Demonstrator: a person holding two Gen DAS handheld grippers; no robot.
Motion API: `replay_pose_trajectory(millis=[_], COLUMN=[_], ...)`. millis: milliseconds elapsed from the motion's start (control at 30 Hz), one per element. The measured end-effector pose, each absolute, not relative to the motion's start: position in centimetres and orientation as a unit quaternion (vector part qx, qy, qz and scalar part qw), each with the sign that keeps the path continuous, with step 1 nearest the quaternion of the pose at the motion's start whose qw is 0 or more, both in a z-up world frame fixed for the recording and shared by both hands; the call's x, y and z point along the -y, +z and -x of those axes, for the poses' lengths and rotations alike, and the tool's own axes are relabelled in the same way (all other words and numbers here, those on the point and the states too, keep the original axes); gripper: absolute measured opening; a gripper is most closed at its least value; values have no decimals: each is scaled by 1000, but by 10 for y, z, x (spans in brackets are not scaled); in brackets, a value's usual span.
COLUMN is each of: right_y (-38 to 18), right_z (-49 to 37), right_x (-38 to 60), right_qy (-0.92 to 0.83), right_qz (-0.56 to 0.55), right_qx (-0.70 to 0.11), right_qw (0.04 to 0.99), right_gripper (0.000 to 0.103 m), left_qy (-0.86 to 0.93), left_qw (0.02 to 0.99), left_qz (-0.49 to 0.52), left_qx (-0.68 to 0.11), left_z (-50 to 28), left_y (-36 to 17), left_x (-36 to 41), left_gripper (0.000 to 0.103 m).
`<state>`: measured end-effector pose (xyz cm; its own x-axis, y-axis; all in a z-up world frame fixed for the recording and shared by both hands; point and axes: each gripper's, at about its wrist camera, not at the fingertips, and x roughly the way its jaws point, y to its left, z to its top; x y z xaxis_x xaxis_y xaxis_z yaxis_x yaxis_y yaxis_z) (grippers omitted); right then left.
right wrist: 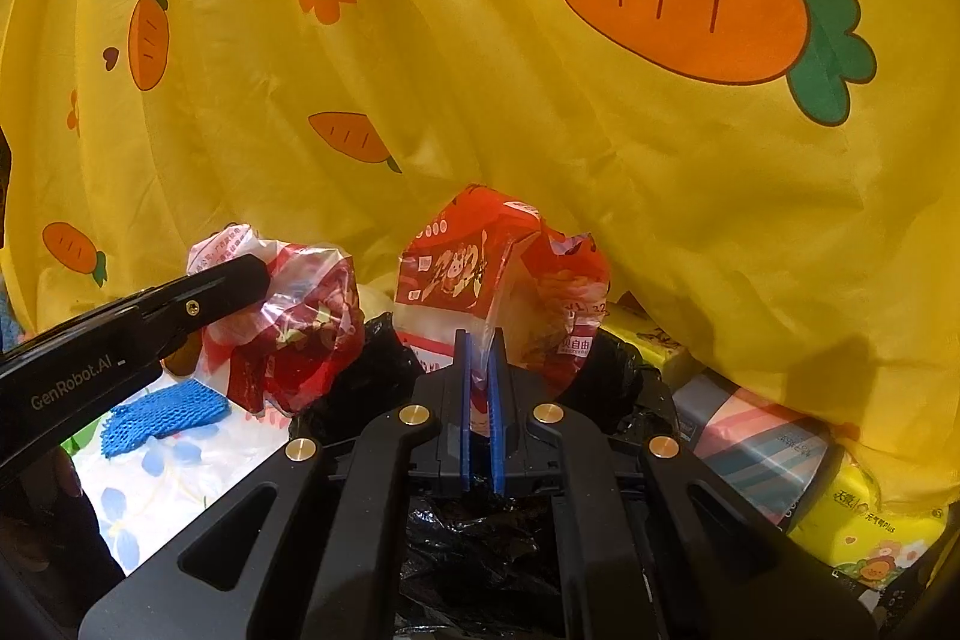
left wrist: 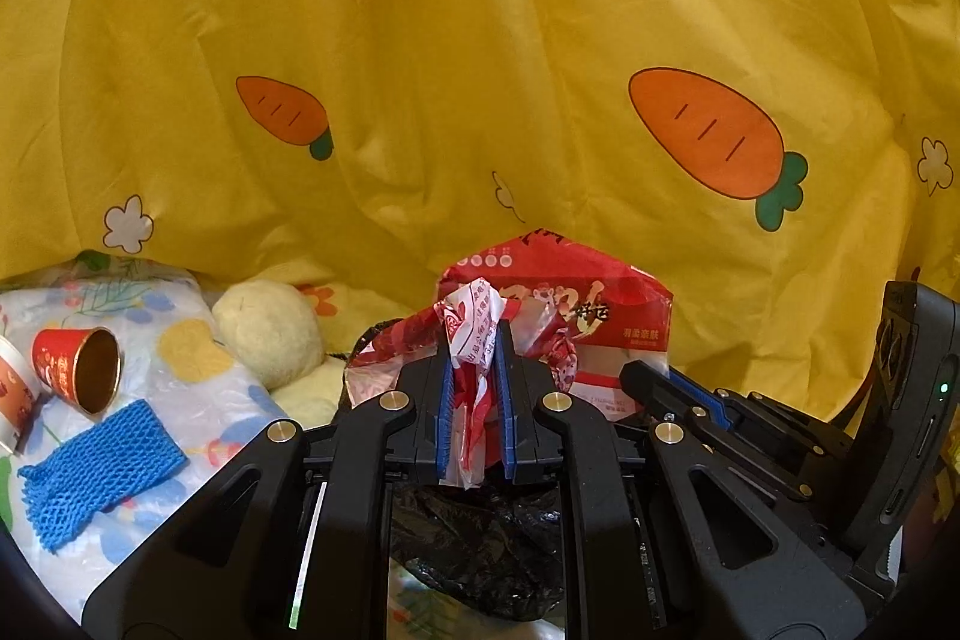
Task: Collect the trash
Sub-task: 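Carry the wrapper and red box over the bin and open both grippers, then move both tools back from the bin to the cups on the table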
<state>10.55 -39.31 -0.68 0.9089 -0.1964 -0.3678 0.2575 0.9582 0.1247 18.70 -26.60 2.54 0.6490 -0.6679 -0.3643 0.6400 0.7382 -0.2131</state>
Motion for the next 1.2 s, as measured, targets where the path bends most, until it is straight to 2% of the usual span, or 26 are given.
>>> replay_pose_trajectory(millis=[367,433,500,567,667,800,1067,1200], right_y=[-11,-12,-11,-11,-11,-10,-7,-8], right_z=[-107,-107,-105,-103,-100,-96,-87,-84], right_x=[400,402,404,406,409,408,394,381], right_qy=[-115,-116,-119,-123,-125,-128,-127,-120], right_qz=[-101,-103,-105,-109,-113,-117,-115,-109], right_qx=[-178,-177,-170,-164,-160,-152,-144,-147], right_qw=[972,972,973,973,973,973,975,976], right_gripper=[6,10,25,39,41,50,73,80], left_qy=[-366,-378,-365,-356,-337,-316,-264,-234], left_qw=[899,893,899,903,907,916,936,946], left_qz=[51,52,49,64,83,84,59,49], left_qx=[-236,-239,-237,-232,-237,-233,-224,-219], left_z=[-204,-206,-207,-207,-210,-206,-184,-171], left_y=[12,9,6,5,2,2,1,-1], left_x=[274,275,275,268,256,243,211,189], left_gripper=[13,23,64,77,88,96,97,97])
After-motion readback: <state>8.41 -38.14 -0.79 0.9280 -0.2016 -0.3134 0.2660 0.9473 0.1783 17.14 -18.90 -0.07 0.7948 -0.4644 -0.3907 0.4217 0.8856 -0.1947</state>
